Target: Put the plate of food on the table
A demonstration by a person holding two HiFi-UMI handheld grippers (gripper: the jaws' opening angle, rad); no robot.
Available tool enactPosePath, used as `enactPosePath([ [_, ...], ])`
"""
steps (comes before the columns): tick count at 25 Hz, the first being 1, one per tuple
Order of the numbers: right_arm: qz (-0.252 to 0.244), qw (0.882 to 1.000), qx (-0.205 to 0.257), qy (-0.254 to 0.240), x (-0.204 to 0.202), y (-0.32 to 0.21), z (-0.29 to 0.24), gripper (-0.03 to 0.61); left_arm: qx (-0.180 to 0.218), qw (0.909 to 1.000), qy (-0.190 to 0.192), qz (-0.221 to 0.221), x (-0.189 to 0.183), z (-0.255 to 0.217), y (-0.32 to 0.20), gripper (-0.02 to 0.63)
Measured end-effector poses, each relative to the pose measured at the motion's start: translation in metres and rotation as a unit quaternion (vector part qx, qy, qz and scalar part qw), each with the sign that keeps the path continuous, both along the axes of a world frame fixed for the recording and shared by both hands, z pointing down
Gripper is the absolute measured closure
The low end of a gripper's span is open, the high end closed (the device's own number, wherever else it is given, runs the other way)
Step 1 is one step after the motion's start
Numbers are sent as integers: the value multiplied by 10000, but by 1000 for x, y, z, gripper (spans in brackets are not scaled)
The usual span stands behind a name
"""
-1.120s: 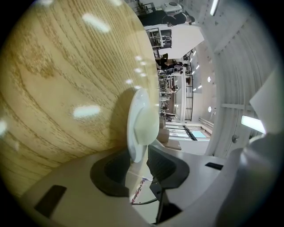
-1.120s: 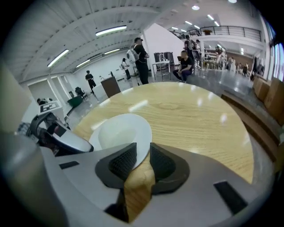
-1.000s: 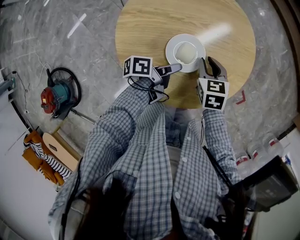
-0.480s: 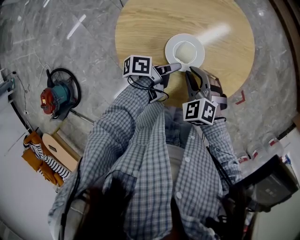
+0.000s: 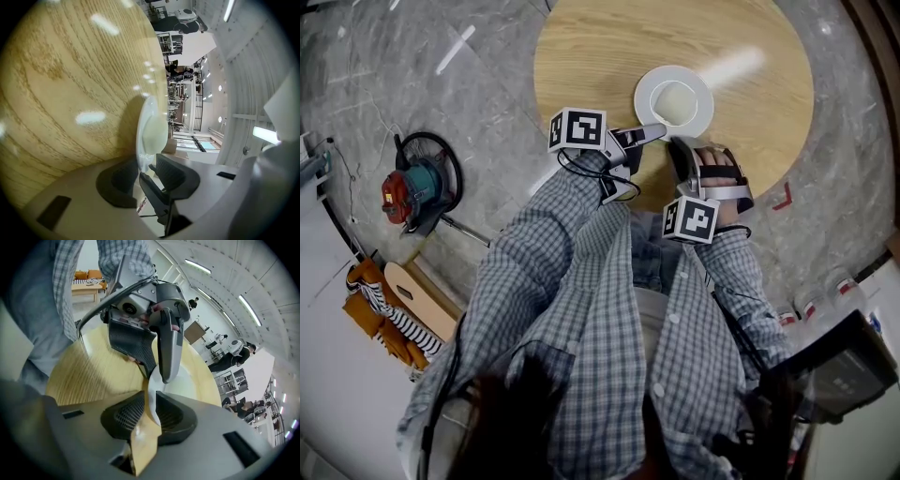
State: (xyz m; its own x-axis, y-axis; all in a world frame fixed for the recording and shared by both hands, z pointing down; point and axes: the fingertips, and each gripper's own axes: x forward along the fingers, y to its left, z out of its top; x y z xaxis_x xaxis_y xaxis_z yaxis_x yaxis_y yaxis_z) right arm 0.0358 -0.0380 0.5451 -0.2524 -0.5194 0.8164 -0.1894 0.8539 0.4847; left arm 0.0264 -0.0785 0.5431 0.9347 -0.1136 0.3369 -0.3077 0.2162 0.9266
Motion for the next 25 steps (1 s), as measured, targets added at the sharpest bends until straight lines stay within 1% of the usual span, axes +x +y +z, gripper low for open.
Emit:
enactPosePath([
  [3,-49,9998,117,154,1,-2,2,502,-33,10000,19,-35,-1,0,0,503],
  [5,-97,9995,174,234,1,-3,2,528,-46,10000,24,-36,0,-1,0,503],
  [6,-109,9995,173,251,2,-3,1,531,-50,10000,26,-35,0,-2,0,503],
  [12,21,9994,157,292,3,-4,1,531,7,10000,9,60,1,-2,1,503],
  [15,128,9994,142,276,3,-7,-1,531,-52,9998,3,182,1,-2,9,503],
  [17,115,9995,135,270,3,-10,-2,531,-90,9997,16,211,-1,-3,14,503],
  [20,50,9994,87,316,4,-10,2,531,-143,9999,18,93,-5,-2,18,503],
  [22,59,9994,50,343,6,-9,5,531,-146,9999,-51,22,-9,-2,19,503],
  [25,167,9997,-62,184,7,-8,7,531,-114,9999,-108,26,-11,-2,21,503],
])
